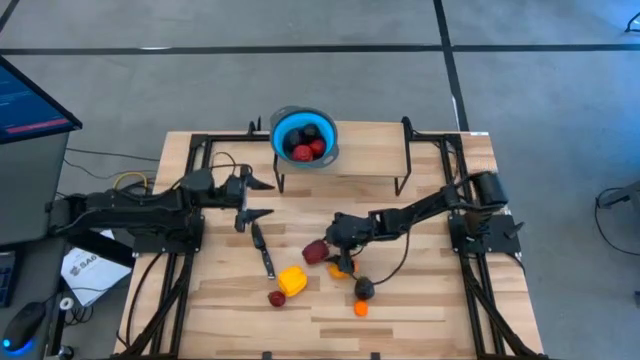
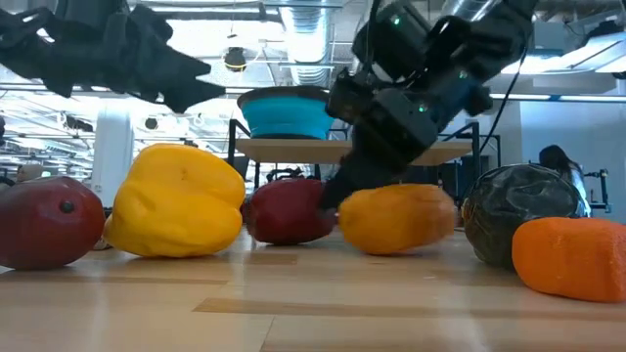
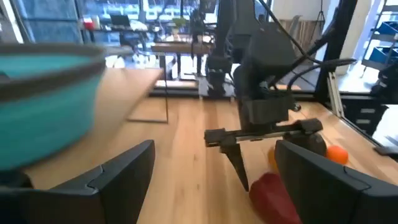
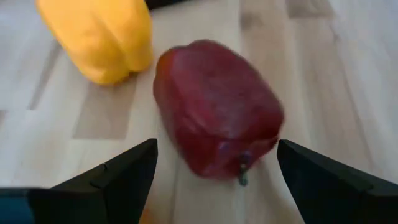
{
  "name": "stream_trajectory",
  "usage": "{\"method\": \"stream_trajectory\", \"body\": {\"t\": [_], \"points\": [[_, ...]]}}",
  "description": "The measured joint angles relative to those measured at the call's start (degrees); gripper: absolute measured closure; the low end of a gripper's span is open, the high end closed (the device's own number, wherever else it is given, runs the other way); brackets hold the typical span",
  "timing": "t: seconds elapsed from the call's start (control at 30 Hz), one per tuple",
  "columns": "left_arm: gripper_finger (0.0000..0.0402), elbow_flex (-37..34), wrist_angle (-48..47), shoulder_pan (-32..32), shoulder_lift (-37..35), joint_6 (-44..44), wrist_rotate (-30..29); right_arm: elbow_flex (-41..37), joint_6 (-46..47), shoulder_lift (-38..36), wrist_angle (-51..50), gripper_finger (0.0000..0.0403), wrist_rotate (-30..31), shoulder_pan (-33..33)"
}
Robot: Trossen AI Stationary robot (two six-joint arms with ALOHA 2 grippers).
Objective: Pick & Place Fruit
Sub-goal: Put the red apple into the blue strainer bowl on the shelf
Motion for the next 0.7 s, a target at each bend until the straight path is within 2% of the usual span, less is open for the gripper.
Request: {"method": "stream_trajectory", "body": {"t": [0.1,0.3,0.47,0.6,0.7], "points": [[0.0078,-1.05,0.17,-1.49,1.17,-1.12,-0.07,1.08,-0.53,3.03,5.81,0.0078,-1.57,-0.2],[0.0078,-2.73,-0.03,-5.26,6.27,-3.41,-0.07,7.02,-3.25,9.96,6.57,0.008,-2.58,-0.18],[0.0078,-2.78,-0.12,-8.15,12.15,-5.79,-0.05,12.2,-3.29,14.43,7.03,0.0112,-2.57,-0.42],[0.0078,-2.32,0.14,-10.14,15.48,-5.8,-0.05,13.75,-3.24,13.34,2.01,0.0155,-2.49,-1.06],[0.0078,-0.82,0.95,-10.76,17.64,-5.8,-0.81,15.12,-2.62,10.2,-5.09,0.0159,1.09,-1.63]]}}
